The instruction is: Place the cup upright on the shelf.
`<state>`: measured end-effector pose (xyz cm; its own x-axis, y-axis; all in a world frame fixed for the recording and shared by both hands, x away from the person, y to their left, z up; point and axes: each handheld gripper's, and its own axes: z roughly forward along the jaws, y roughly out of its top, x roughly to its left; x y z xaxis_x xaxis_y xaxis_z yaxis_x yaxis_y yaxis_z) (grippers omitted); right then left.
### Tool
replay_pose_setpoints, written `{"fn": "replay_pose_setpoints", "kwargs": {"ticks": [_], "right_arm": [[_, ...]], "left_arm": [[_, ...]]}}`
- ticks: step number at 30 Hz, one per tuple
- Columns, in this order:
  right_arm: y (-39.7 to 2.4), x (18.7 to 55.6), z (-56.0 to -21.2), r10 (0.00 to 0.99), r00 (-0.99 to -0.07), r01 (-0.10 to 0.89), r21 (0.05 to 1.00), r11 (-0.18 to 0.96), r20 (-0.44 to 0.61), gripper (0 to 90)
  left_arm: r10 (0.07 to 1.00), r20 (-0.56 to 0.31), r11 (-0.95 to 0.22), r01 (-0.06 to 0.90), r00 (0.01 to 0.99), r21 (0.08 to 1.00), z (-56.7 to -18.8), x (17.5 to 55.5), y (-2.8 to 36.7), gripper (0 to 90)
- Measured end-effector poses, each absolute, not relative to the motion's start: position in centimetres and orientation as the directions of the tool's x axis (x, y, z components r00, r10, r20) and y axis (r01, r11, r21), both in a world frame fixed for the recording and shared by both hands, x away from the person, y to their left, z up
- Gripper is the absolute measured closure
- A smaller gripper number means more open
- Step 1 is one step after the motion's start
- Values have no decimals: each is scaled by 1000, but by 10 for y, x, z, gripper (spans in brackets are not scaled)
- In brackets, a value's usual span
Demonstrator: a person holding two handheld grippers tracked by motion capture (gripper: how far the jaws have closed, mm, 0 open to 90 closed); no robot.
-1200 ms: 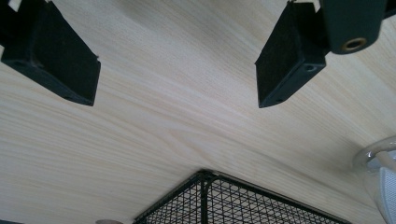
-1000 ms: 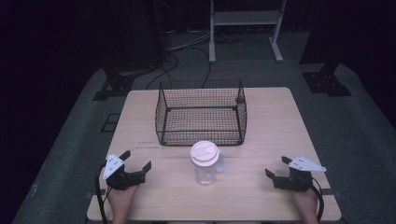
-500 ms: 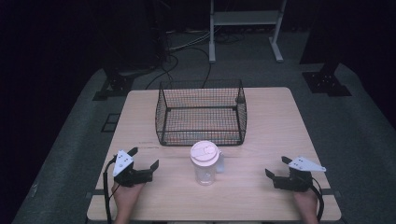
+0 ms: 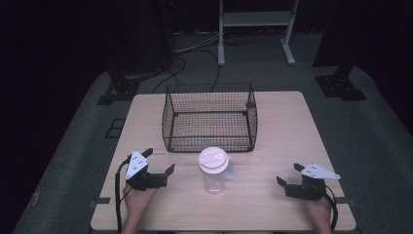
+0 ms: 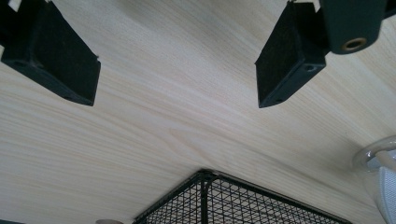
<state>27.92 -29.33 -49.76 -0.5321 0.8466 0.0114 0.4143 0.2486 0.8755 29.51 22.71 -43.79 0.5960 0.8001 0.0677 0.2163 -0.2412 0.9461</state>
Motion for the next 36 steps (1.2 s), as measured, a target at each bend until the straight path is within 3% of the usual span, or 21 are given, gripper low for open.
{"fn": "replay_pose_setpoints", "kwargs": {"ticks": [11,15,23,36], "right_arm": [[-293,279,-497,845,-535,413,876,249,12,129],[-293,279,-498,844,-536,412,876,251,10,129],[-293,279,-498,843,-537,412,876,252,10,129],[-293,279,-498,841,-540,412,876,251,14,129]], "left_arm": [[715,14,-240,226,699,944,-417,292,213,15],[676,32,-276,213,736,937,-409,290,204,15],[551,-4,-291,196,835,936,-391,286,186,15],[447,4,-356,173,895,918,-374,284,164,15]]}}
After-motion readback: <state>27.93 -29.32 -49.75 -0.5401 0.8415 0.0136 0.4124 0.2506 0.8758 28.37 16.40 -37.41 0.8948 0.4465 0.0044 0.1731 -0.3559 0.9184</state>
